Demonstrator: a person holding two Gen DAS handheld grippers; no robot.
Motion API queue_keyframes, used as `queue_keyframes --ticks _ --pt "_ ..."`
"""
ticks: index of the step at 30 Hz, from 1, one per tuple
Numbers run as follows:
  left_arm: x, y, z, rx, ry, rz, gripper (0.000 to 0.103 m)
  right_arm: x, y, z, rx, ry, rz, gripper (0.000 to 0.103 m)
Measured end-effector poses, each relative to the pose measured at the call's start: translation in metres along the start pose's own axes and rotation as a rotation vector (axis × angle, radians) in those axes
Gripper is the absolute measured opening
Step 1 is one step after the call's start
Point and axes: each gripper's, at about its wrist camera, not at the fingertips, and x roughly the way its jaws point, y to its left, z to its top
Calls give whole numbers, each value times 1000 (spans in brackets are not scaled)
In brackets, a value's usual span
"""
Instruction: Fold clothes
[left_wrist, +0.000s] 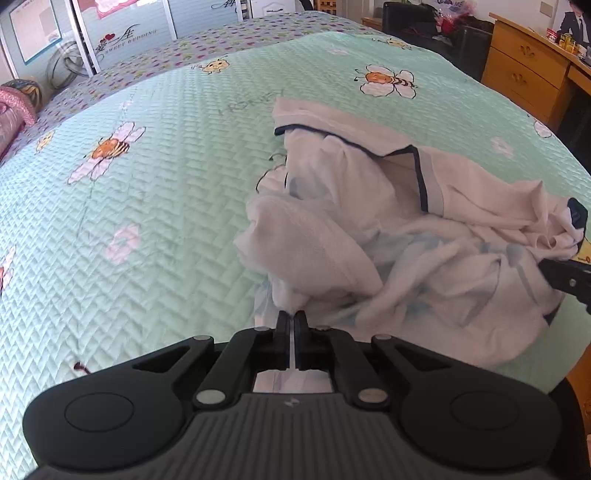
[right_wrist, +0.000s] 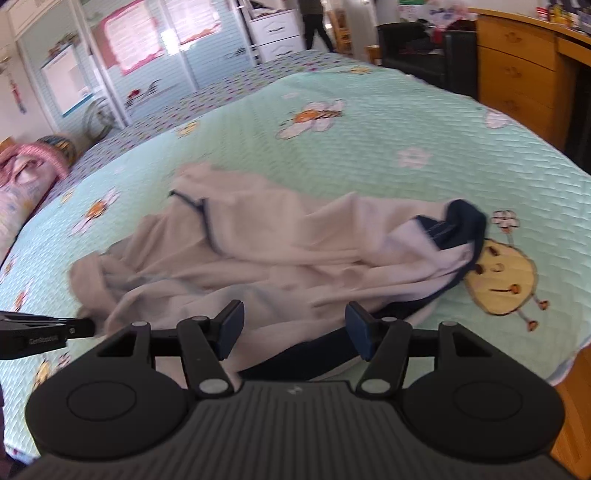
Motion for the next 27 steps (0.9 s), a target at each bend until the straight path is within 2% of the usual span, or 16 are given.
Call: queue_keyframes --ticks 5,8,10,13,16,17,20,23,25,27 --pt "2 9 -11 -35 29 -6 0 -3 29 4 -54 -14 87 64" --pt "1 15 -14 -66 38 -24 0 -1 50 7 -115 -50 126 75" --pt "-1 17 -14 -79 31 -27 1 7 63 7 -158 -71 136 76" --pt "-5 21 -14 -99 20 -30 2 33 71 2 -166 -1 132 76" --pt "-9 25 -14 -118 10 -34 2 63 67 -14 -117 228 111 76" --pt "-10 26 -13 -125 6 -35 2 64 64 -22 -111 261 120 76" --pt "-15 30 -10 -146 -14 -44 4 50 63 -36 -179 242 147 76" --pt "-20 31 17 -155 -84 -90 9 41 59 -33 -151 259 179 76" --pt "-12 30 33 -164 -91 -122 24 36 54 -27 -98 270 212 76" --pt "-2 30 48 -183 -87 -161 31 29 48 -22 -31 270 250 75"
